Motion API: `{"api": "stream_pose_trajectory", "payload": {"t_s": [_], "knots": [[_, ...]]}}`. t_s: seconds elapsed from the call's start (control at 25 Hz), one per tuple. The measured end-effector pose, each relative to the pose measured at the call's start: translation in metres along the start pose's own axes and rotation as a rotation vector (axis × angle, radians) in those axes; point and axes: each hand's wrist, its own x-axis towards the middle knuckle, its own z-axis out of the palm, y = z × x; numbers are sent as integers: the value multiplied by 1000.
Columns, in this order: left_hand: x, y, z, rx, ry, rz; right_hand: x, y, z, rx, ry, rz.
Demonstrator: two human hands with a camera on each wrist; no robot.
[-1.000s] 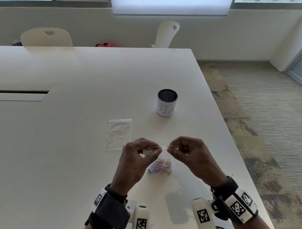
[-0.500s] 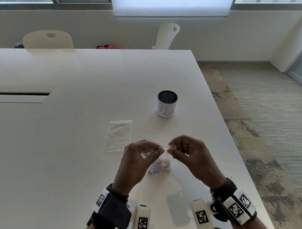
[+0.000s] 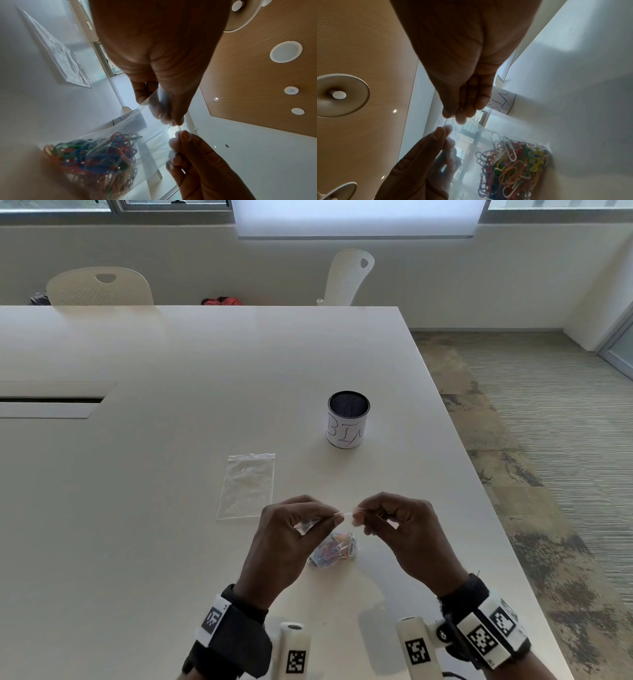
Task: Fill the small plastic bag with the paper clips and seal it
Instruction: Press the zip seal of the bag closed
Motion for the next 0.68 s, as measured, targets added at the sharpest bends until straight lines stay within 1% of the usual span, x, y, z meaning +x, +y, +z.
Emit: {"api": "stream_pose_trajectory", "payload": {"t_s": [0.12,0.36,0.48,0.68], "knots": [[0,-2,5,-7,13,10,-2,1,4,-45,3,-56],[0,1,8,-13,25,3,-3,1,6,37,18,-7],[0,4,7,-24,4,13,-4,-1,7,51,15,3],[1,5,9,21,-40,43,-5,-2,15,-17,16,-60]]}}
